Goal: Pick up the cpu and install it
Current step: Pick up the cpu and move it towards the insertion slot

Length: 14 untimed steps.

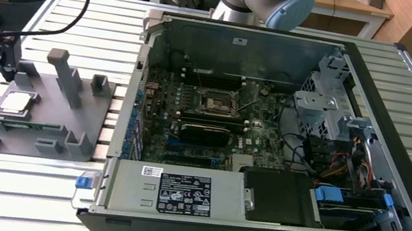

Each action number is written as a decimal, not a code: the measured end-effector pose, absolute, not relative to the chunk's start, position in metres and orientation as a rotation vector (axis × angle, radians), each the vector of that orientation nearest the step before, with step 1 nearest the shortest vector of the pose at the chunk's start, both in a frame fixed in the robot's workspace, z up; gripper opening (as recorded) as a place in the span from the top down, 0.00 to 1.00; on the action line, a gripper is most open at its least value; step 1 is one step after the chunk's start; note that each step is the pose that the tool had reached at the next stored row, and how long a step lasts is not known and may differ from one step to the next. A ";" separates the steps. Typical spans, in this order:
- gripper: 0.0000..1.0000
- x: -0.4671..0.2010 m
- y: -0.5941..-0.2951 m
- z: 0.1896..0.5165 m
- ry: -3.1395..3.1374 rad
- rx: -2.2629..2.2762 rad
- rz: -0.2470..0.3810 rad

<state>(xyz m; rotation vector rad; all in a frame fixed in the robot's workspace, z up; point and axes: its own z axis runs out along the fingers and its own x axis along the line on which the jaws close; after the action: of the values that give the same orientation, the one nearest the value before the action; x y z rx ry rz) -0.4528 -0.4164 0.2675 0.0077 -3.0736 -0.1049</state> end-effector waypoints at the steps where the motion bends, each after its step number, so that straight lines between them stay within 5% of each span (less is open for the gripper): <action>1: 0.42 -0.453 -0.416 0.267 -3.075 0.008 -0.105; 11: 0.42 -0.453 -0.416 0.264 -3.079 0.008 -0.105; 14: 0.34 -0.453 -0.416 0.262 -3.079 0.008 -0.105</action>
<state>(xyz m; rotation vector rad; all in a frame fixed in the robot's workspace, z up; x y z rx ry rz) -0.4528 -0.4164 0.2617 0.0080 -3.0792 -0.1050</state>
